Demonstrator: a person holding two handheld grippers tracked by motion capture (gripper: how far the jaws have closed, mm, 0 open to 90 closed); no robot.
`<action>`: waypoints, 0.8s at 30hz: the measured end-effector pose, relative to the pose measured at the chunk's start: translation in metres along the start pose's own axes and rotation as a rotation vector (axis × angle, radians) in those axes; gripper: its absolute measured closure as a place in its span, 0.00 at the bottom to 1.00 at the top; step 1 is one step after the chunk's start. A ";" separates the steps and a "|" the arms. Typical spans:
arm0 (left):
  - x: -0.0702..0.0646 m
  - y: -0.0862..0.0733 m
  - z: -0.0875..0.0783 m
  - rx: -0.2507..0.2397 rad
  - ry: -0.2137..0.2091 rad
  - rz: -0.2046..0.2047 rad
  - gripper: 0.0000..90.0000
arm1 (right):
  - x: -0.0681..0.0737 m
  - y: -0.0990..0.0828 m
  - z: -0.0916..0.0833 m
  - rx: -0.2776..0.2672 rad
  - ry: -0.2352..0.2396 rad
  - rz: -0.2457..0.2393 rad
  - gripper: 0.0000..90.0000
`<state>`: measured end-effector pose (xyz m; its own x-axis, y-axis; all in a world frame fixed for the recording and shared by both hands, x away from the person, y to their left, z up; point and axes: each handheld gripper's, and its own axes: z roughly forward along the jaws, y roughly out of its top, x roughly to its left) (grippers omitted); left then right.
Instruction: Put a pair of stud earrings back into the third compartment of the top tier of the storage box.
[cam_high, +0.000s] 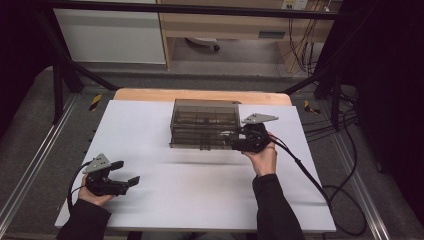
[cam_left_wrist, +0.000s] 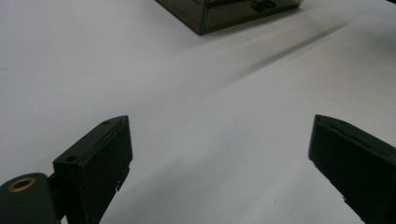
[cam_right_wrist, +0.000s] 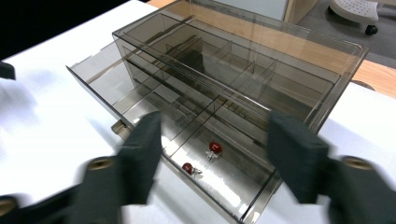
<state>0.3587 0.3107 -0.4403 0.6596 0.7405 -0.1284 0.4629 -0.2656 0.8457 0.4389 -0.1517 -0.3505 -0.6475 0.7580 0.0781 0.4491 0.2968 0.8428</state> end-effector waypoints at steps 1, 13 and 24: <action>0.000 0.000 0.000 0.001 0.000 0.000 0.07 | 0.000 0.000 -0.002 -0.003 0.000 0.006 0.32; 0.000 0.000 0.000 0.001 0.002 -0.002 0.07 | -0.007 -0.010 -0.022 -0.040 0.006 0.045 0.05; 0.000 0.000 0.000 0.003 0.004 0.000 0.07 | -0.012 -0.030 -0.035 -0.039 0.022 0.050 0.01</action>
<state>0.3587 0.3103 -0.4405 0.6573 0.7430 -0.1262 0.4647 -0.2677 0.8440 0.4121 -0.1896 -0.3580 -0.6384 0.7582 0.1325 0.4575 0.2354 0.8575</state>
